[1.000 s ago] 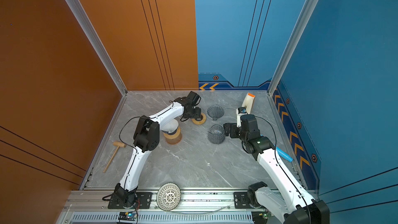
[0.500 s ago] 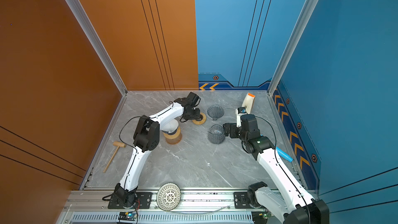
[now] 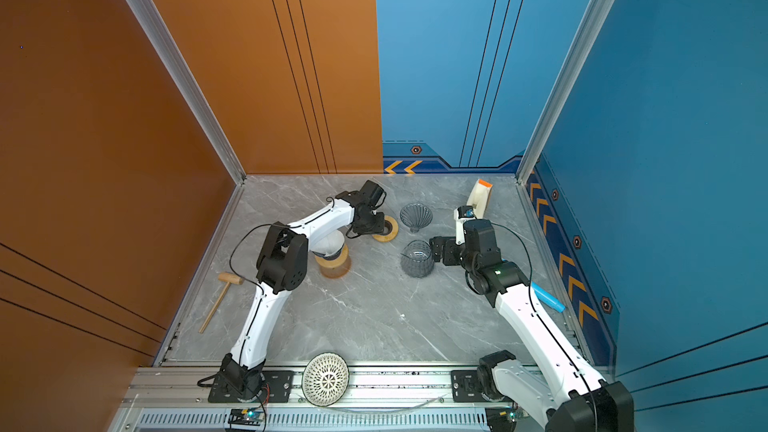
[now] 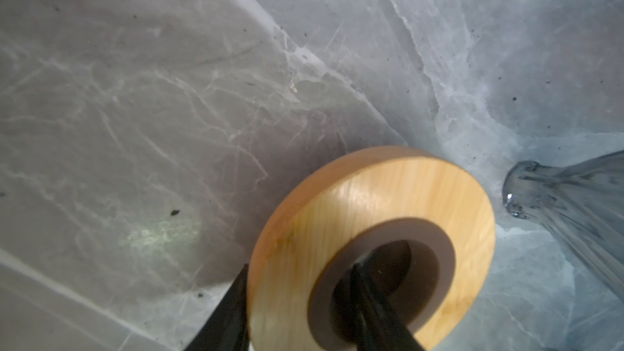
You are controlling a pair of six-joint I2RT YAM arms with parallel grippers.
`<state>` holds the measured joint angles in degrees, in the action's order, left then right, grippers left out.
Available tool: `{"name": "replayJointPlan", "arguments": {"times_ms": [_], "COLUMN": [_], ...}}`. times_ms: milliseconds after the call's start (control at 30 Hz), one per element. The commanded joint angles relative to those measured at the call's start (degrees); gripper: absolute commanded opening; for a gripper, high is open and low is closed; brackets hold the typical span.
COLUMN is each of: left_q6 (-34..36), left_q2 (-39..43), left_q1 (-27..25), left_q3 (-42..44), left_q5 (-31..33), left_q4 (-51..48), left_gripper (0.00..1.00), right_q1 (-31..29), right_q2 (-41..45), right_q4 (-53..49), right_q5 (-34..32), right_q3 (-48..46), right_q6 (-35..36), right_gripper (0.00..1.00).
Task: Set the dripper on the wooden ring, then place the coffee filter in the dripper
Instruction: 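Lift the wooden ring with the left gripper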
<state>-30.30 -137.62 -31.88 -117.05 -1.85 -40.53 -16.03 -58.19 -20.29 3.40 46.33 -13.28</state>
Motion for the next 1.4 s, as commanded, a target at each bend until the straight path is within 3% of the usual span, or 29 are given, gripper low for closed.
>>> {"name": "replayJointPlan", "arguments": {"times_ms": [0,533,933,1367], "left_q6": [-0.47,-1.25,-1.23,-1.2], "left_q2": [3.12,4.28,5.39,8.4], "left_q1": [0.07,0.81,1.33,1.47], "left_q3": [0.56,0.76,1.44,1.45], "left_q5": [-1.62,-2.21,-3.33,-4.41], "left_q4": [-1.52,-1.5,-1.48,-1.46], "left_gripper": [0.44,0.34,0.19,0.17], "right_q1": [0.47,0.46,0.46,0.43], "right_q2": [-0.51,-1.04,-1.48,-1.92], "right_q4": [1.08,1.13,1.13,1.19], "right_q5": [1.07,1.26,1.34,1.43], "right_q3": [1.44,2.01,2.34,2.45], "right_q6": [0.84,0.68,0.59,0.53], "right_gripper": [1.0,1.0,1.0,1.0]}}
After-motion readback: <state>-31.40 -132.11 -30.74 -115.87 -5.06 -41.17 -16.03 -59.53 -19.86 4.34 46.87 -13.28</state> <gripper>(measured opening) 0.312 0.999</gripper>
